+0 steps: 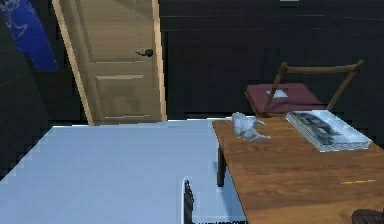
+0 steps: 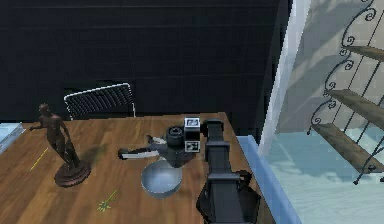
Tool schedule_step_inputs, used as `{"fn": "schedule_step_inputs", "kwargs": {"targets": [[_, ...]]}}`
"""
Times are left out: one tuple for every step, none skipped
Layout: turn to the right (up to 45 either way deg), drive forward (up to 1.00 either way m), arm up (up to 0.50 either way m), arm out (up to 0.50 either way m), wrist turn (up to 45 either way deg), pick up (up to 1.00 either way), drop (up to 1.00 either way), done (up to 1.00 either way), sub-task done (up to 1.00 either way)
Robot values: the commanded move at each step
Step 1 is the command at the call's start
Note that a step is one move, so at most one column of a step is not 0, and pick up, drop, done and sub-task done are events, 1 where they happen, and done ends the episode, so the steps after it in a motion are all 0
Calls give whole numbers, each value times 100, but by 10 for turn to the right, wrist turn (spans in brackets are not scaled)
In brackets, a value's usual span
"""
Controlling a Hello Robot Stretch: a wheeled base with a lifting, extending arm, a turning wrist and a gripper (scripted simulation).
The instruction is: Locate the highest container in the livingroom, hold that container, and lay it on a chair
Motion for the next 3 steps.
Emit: {"fn": "schedule_step_inputs", "kwargs": {"targets": [[0, 0, 0, 0, 270, 0, 0, 0, 0], [0, 0, -30, 0, 0, 0, 0, 0, 0], [0, 0, 0, 0, 0, 100, 0, 0, 0]]}}
